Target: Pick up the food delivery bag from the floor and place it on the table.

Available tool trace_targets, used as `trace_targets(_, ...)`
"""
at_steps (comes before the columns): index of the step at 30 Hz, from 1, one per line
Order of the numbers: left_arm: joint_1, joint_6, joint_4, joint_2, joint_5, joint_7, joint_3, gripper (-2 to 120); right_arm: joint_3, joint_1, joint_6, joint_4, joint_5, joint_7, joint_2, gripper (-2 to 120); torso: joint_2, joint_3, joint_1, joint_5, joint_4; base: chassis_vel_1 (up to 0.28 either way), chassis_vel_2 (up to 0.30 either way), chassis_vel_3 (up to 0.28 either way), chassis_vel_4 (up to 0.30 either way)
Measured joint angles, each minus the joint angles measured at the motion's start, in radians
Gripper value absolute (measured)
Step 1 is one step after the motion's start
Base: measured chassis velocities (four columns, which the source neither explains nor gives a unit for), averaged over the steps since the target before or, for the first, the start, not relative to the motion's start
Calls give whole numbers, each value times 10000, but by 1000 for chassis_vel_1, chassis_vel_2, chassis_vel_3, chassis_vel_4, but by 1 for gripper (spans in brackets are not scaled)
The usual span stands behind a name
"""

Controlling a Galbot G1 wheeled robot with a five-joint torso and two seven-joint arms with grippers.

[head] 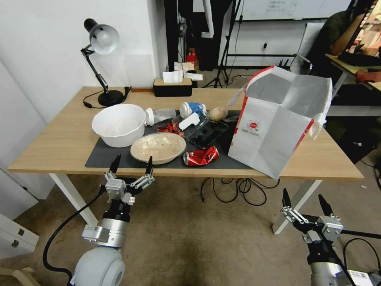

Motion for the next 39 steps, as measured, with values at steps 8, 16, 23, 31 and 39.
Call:
trace_targets(8,282,-228,327,7,237,-155,-32,100,6,158,-181,45,70,-16,-122,100,0,0,0,0,1,0,0,0,0)
trace_targets(16,326,-369,429,14,204,-186,-26,100,35,215,-215,34,118,-40,-175,100,0,0,0,0,0,0,0,0,0)
trace_targets(23,325,-369,430,18,193,-188,-22,100,39,215,-219,32,121,-42,-176,100,0,0,0,0,0,0,0,0,0)
trace_targets(31,324,-369,428,18,186,-187,-20,100,42,213,-219,32,120,-42,-174,100,0,0,0,0,0,0,0,0,0)
trace_targets(39,323,-369,424,18,183,-187,-20,100,42,212,-219,32,120,-42,-173,100,0,0,0,0,0,0,0,0,0)
